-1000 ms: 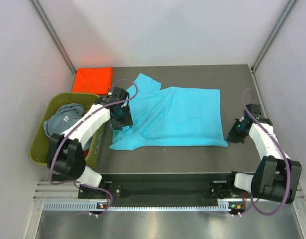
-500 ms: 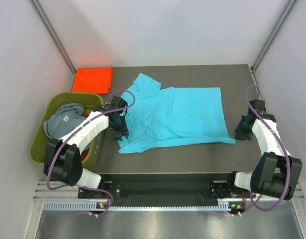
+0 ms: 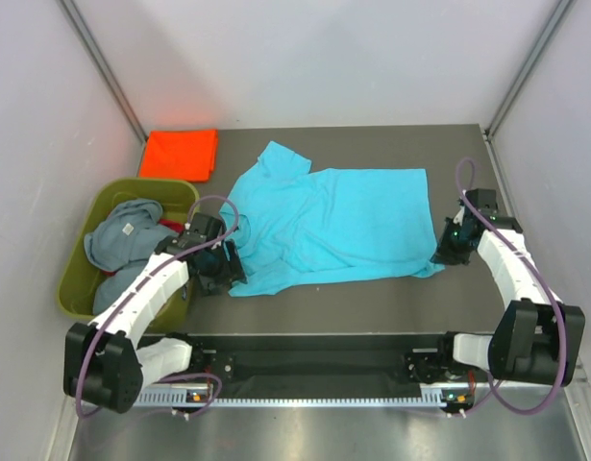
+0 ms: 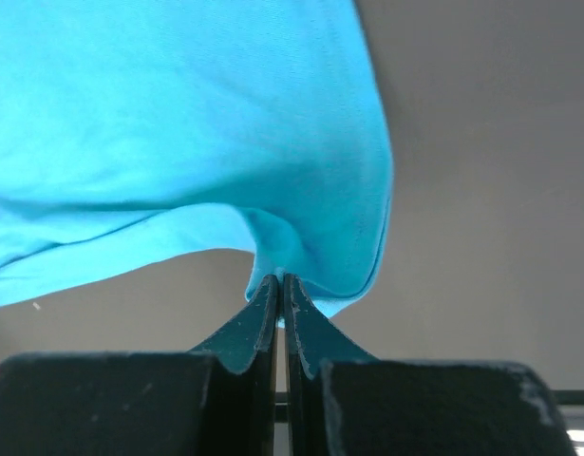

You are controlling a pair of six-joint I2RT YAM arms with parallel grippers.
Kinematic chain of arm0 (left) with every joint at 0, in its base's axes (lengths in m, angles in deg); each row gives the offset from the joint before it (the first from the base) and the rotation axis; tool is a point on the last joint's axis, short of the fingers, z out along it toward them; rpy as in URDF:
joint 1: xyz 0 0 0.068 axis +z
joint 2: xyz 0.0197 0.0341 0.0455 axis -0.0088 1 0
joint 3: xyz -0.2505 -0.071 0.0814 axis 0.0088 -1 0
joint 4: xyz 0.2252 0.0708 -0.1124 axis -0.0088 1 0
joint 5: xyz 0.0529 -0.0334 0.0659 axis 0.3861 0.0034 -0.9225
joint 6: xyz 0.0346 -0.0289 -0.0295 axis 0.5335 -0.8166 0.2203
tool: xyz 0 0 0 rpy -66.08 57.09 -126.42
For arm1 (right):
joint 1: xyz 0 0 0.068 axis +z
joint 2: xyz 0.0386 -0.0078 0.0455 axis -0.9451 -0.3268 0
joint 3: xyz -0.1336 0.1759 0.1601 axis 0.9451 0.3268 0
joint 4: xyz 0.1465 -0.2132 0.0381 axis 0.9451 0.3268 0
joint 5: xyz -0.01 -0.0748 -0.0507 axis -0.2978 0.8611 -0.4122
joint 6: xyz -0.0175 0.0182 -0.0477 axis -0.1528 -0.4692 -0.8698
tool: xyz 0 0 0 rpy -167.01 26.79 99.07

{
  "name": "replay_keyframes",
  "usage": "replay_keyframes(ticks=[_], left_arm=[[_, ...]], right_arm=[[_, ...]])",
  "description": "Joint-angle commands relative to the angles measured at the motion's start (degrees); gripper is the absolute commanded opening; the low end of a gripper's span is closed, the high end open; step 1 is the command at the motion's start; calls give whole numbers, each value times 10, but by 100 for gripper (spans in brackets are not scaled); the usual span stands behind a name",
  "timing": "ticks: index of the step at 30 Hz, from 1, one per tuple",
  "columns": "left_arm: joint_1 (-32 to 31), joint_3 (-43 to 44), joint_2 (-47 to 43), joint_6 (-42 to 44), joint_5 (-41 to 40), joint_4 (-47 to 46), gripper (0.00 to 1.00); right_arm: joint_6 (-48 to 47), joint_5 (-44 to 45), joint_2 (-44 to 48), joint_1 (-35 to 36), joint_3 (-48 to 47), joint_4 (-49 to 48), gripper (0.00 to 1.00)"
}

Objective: Fold and stack the t-shirts
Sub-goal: Flatten the tshirt out

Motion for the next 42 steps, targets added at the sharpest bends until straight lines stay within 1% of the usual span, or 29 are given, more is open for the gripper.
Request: replay_keyframes(ticks=[1,3,5,7,9,13,14,15,16,17,18,19,21,23,25,26,28,29,31,33,36,37,39,41,42], left_arm=[[19,4,17,-4,43,-32,76],[19,-7,18,-12,54,-51,70],[19,-22,17,-26,64,-68,67],[19,-35,16,-35,50,-78,68],[19,-44,16,-46,34,-82,72],[17,-45,14,-59,-29,-81,73],[17,-48,11,-60,-29,-86,73],[14,-52,8,-58,-30,-96,70],[11,-54,2,-64,-39,-103,65],[1,-51,-2,-70,-53,-107,64],[-9,-48,-7,-77,-63,-108,64],[-32,-46,-16,-97,-103,-105,63],[-46,-41,-25,-120,-130,-96,56],[-56,-38,-21,-138,-138,-92,49],[-79,-29,0,-133,-143,-91,49],[-88,-17,8,-128,-143,-89,50],[-113,-2,34,-130,-142,-82,50],[-123,12,39,-133,-142,-81,52],[-146,25,44,-142,-148,-69,52],[-155,46,40,-147,-155,-57,54],[-157,73,30,-164,-165,-5,55],[-157,77,19,-189,-171,28,56],[-157,78,4,-228,-177,55,57],[-157,60,-39,-314,-173,75,58],[-157,52,-48,-333,-165,72,58]], right_arm=[[-10,-33,7,10,-13,-22,0],[-11,-39,8,12,-18,-24,0],[-10,-46,9,13,-19,-26,0],[-11,-56,9,13,-20,-28,0],[-11,-61,10,13,-21,-30,0],[-12,-73,7,13,-16,-36,0],[-12,-75,7,13,-13,-38,0],[-12,-76,6,13,-14,-39,0],[-13,-75,6,13,-13,-39,0],[-11,-71,6,12,-13,-38,0],[-6,-58,5,12,-14,-36,0],[-1,-48,6,9,-13,-32,0],[18,-25,10,1,-5,-26,0],[34,0,20,-14,7,-18,0],[57,65,33,-29,12,-5,0],[74,123,43,-36,15,13,0],[86,180,53,-46,13,30,0],[102,239,59,-47,10,46,0],[121,284,62,-47,7,59,0],[140,329,66,-47,3,73,0],[154,366,64,-52,-18,88,0],[158,374,62,-55,-31,90,0],[173,384,57,-61,-39,95,0],[185,374,59,-85,-38,94,0],[185,362,61,-85,-34,89,0]])
